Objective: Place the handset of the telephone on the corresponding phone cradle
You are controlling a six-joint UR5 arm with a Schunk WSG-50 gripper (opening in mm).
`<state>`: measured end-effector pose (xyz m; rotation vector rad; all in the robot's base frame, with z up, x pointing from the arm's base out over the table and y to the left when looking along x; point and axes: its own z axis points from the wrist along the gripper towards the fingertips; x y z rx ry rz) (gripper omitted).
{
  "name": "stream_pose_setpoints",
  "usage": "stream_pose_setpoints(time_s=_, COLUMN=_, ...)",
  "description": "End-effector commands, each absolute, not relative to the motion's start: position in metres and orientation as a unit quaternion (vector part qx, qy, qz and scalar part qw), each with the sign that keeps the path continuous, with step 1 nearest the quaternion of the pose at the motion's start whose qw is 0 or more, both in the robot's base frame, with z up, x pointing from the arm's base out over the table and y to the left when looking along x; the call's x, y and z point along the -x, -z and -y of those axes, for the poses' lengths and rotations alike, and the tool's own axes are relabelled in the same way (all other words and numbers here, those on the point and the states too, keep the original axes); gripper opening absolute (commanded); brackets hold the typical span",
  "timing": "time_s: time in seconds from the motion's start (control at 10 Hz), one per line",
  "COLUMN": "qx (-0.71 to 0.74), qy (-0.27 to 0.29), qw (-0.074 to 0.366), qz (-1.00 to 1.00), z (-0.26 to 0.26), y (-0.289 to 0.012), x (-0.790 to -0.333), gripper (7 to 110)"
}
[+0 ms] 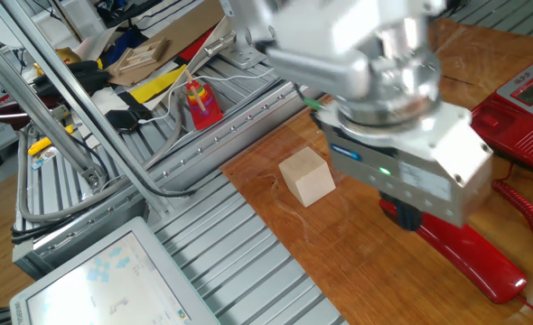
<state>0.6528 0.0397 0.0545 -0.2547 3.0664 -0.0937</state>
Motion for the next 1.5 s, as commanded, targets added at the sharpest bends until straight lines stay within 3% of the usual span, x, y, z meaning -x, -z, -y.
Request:
stream_pose_setpoints(time_s=0.0, qx=0.082, qy=0.015, qw=0.036, qz=-0.996, z=-0.054, y=-0.044, x=-0.646, gripper=7)
stream_pose_setpoints(time_s=0.2, qx=0.116, qy=0.011, qw=0.047, qz=-0.992, z=-0.056, y=-0.058, x=-0.662, gripper=7)
stream_pose_setpoints(time_s=0.4, qx=0.278, qy=0.06, qw=0.045, qz=-0.958, z=-0.034, y=-0.062, x=-0.671, gripper=7)
stream_pose_setpoints(time_s=0.5, qx=0.319, qy=0.041, qw=0.066, qz=-0.944, z=-0.051, y=-0.061, x=-0.677, gripper=7)
stream_pose_setpoints(time_s=0.6, qx=0.351, qy=-0.015, qw=0.087, qz=-0.932, z=-0.084, y=-0.061, x=-0.675, gripper=22)
stream_pose_setpoints(time_s=0.7, qx=0.386, qy=-0.039, qw=0.095, qz=-0.917, z=-0.099, y=-0.061, x=-0.671, gripper=22)
stream_pose_setpoints(time_s=0.9, qx=0.468, qy=-0.006, qw=0.049, qz=-0.882, z=-0.084, y=-0.058, x=-0.65, gripper=22)
stream_pose_setpoints(time_s=1.0, qx=0.481, qy=-0.016, qw=0.011, qz=-0.876, z=-0.085, y=-0.058, x=-0.626, gripper=22)
stream_pose_setpoints(time_s=1.1, qx=0.515, qy=-0.015, qw=-0.023, qz=-0.857, z=-0.075, y=-0.057, x=-0.611, gripper=44)
stream_pose_setpoints(time_s=1.4, qx=0.536, qy=-0.039, qw=0.003, qz=-0.843, z=-0.096, y=-0.054, x=-0.61, gripper=44)
